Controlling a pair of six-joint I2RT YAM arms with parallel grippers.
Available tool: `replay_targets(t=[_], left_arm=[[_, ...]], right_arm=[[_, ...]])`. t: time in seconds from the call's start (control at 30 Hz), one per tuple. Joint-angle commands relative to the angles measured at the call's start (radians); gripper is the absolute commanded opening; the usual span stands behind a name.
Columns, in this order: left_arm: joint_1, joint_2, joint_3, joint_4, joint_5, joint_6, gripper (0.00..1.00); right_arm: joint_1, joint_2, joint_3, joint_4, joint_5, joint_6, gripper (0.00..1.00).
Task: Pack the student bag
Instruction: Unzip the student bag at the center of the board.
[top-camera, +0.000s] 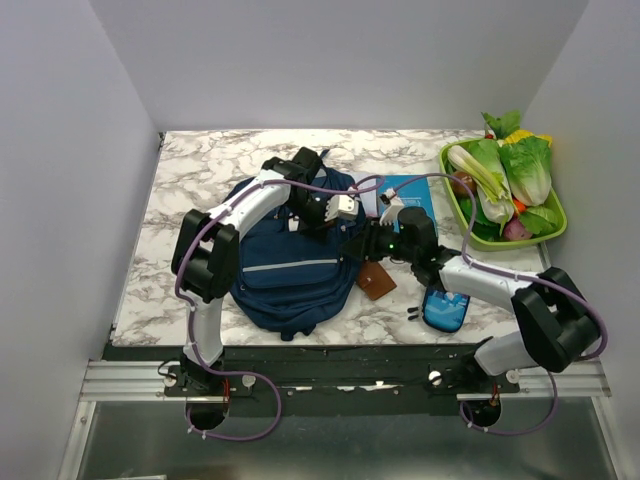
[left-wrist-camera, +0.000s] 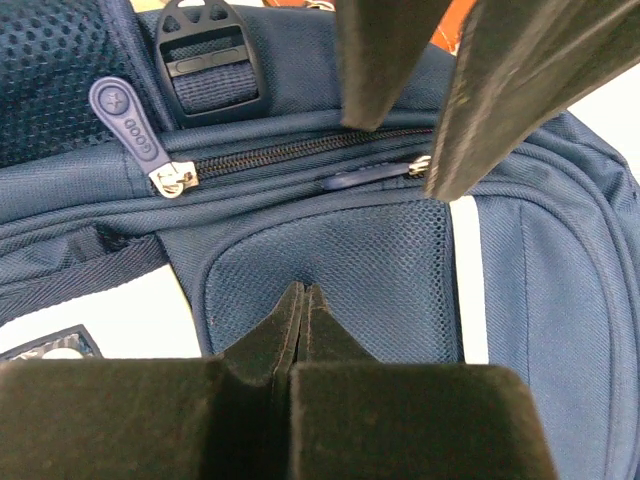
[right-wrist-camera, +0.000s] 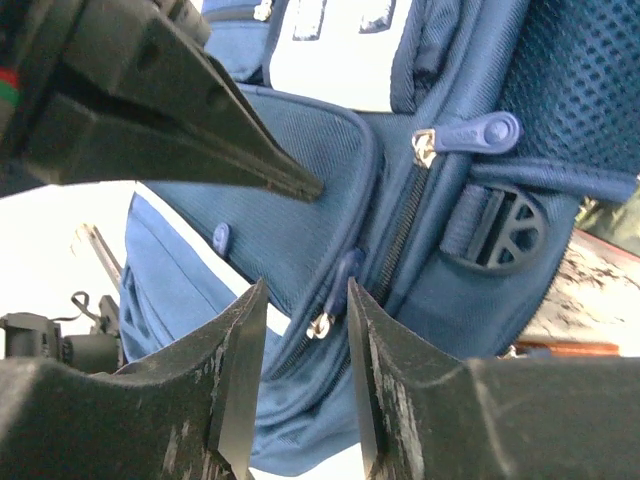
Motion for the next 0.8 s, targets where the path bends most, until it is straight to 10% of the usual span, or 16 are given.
replay_targets(t=[0.0, 0.53, 0.77], left_arm=[[-0.005, 0.008, 0.041, -0.075, 0.026, 0.042, 0.00], [-0.003, -0.108, 0.052, -0.113, 0.127, 0.037, 0.00], [0.020, -0.027, 0.073, -0.058, 0.092, -0.015, 0.60]], right_arm=[[0.006, 0.056, 0.053, 0.052, -0.030, 0.049, 0.47], [0.004, 0.083, 0.012, 0.091, -0.012, 0.095, 0.47], [0.004, 0.060, -0.023, 0.101, -0.004, 0.100, 0.47]])
